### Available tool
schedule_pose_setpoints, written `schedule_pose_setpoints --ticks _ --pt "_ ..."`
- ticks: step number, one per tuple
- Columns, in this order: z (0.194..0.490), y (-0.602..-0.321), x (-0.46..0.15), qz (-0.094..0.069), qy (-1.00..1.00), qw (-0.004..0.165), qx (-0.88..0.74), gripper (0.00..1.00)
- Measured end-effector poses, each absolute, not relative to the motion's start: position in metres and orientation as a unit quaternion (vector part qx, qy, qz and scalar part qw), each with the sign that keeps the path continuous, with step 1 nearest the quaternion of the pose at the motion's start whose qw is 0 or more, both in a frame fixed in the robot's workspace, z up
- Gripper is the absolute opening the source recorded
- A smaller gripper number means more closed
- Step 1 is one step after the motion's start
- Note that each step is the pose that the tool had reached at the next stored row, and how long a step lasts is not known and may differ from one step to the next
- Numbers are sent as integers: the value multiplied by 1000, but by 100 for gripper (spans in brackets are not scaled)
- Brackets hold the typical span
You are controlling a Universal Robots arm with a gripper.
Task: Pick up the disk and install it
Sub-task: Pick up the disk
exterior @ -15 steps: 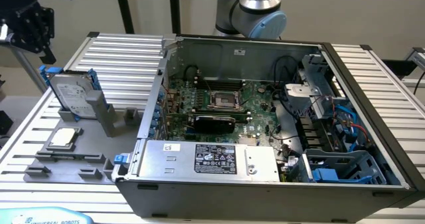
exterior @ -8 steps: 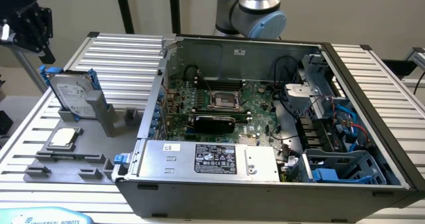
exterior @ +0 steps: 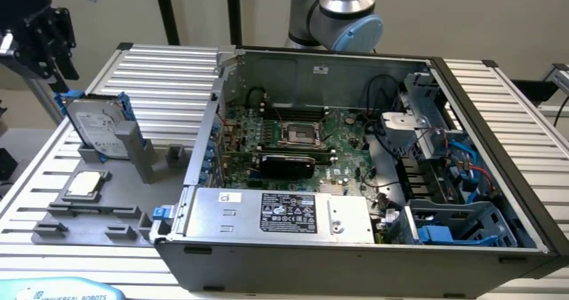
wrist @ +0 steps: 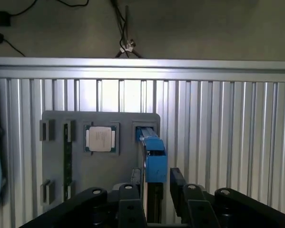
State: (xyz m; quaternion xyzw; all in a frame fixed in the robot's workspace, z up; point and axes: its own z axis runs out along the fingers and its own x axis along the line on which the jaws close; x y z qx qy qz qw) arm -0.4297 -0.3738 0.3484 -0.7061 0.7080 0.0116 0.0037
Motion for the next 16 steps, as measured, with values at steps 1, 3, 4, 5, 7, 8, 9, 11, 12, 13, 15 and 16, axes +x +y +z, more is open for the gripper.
schedule_pose_setpoints --ticks 1,3,4,5,7,8,9,11,12,13,15,16 --pt "347 -374 -430 12 708 4 -706 42" --pt "343 -374 -430 12 709 4 -705 48" --pt "341 -374 -430 12 710 4 -704 48" --pt "339 -374 -430 12 710 4 -704 48" --pt "336 -374 -430 12 712 4 -702 48" --pt "334 -374 -429 12 713 4 -701 48" --pt "332 -374 -429 12 714 4 -700 48" --pt "328 -374 -429 12 716 5 -698 48" --pt "327 -374 -429 12 717 5 -697 48" --pt "325 -374 -429 12 718 5 -696 48" --pt "321 -374 -429 12 719 5 -695 48" --pt "319 -374 -429 12 719 5 -695 48"
